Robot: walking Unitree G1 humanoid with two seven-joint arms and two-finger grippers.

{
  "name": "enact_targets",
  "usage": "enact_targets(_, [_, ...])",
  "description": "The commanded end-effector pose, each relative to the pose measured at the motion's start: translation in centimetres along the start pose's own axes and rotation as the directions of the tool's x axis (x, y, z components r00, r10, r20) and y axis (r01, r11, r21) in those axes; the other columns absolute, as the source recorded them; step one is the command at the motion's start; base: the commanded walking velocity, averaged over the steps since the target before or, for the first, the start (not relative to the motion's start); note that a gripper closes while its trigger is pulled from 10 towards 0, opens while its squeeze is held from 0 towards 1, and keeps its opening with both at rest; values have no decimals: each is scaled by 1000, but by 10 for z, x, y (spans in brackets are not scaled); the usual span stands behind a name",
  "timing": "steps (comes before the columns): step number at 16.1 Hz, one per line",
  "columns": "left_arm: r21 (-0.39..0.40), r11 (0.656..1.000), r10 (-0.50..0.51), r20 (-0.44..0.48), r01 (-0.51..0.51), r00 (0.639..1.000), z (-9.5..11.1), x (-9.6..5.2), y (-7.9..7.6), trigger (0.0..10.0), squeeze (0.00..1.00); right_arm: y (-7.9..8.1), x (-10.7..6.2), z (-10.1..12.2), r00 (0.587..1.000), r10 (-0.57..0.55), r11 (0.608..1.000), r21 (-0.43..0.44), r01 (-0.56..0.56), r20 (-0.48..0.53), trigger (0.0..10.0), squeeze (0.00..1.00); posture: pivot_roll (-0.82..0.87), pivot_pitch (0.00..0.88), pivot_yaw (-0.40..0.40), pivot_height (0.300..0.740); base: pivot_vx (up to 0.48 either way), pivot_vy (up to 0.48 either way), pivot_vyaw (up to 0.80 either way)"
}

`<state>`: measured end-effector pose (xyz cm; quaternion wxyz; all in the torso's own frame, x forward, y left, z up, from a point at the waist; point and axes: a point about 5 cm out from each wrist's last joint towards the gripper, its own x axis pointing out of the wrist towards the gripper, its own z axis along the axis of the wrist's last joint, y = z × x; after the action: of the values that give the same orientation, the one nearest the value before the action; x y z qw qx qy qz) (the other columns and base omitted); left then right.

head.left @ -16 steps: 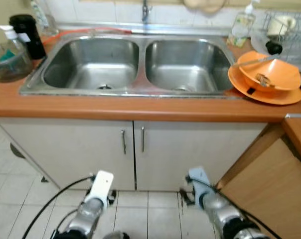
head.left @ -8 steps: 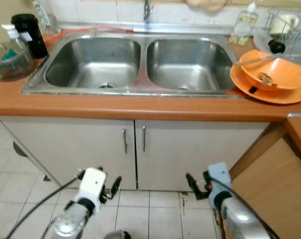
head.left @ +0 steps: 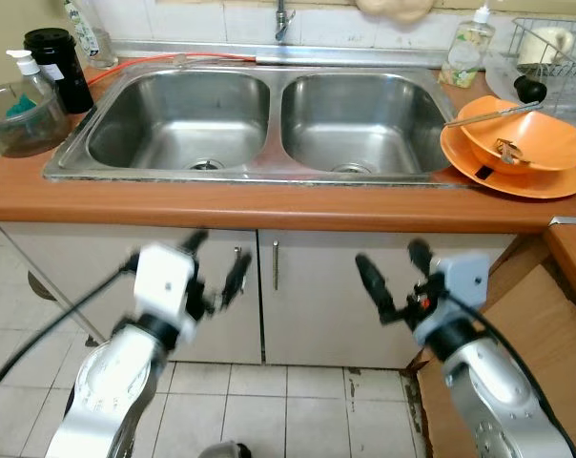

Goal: Kitchen organization

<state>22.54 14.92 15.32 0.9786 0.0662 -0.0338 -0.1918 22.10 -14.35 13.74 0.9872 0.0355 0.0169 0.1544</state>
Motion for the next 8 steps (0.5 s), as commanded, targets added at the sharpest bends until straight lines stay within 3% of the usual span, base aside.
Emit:
enact_targets(1, [-4, 999, 50, -12, -50, 999, 3, 5, 4, 10000, 0, -3, 4, 4, 999, -43, 999, -30, 43, -4, 10000, 1000, -56, 0, 37, 740, 0, 0, 0])
enact_targets(3, [-45, 993, 113, -15, -113, 994, 6, 12, 6, 10000, 0, -5, 12, 8, 995, -102, 993, -64, 101, -10, 10000, 1000, -65, 0, 42, 740, 0, 0, 0])
enact_targets(6, [-14, 964, 262, -128, -266, 957, -9, 19, 0, 10000, 0, -15, 33, 5, 983, -185, 981, -59, 183, -19, 10000, 1000, -24, 0, -17, 740, 0, 0, 0])
enact_targets(8, [-11, 954, 297, -126, -301, 946, -8, 31, 0, 10000, 0, -21, 38, 17, 983, -185, 979, -90, 184, 5, 10000, 1000, -89, 0, -6, 740, 0, 0, -788])
